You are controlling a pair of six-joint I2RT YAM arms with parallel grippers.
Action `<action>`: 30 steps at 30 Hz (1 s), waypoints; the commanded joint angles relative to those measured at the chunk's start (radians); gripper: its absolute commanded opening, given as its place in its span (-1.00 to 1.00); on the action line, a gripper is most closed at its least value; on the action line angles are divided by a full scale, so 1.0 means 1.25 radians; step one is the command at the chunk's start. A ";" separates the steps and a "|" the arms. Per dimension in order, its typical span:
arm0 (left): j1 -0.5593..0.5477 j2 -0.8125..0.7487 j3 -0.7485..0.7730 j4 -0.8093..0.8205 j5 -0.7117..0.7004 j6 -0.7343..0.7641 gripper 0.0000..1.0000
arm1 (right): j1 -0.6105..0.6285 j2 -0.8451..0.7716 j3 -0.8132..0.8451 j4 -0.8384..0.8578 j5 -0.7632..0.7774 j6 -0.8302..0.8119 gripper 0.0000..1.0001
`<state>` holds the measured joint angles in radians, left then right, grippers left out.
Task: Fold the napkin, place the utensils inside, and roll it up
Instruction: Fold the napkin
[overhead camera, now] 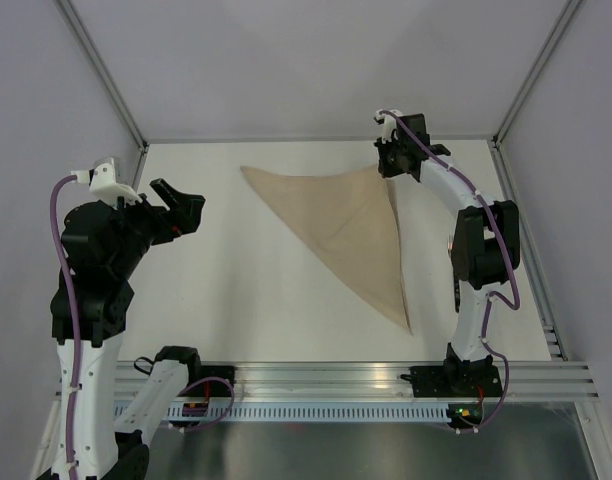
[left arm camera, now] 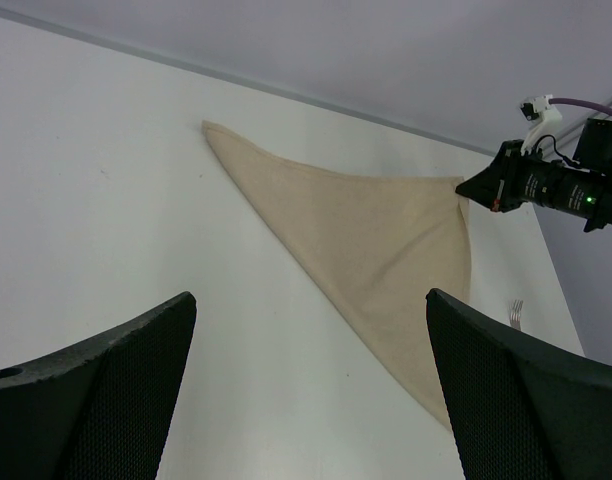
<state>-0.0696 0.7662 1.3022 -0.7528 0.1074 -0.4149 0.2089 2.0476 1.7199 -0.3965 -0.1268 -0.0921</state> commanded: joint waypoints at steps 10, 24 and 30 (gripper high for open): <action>0.002 0.006 -0.010 0.028 0.017 -0.015 0.99 | -0.020 0.010 0.030 0.019 0.000 0.015 -0.99; 0.000 -0.003 -0.050 0.037 0.016 -0.019 0.99 | -0.020 0.096 0.083 -0.012 0.019 -0.001 -0.13; 0.000 0.001 -0.121 0.082 0.026 -0.039 0.99 | -0.020 0.130 0.157 -0.055 0.068 -0.005 0.50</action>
<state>-0.0696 0.7670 1.1927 -0.7189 0.1081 -0.4160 0.1867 2.2112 1.8477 -0.4313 -0.0975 -0.1024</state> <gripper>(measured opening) 0.994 0.743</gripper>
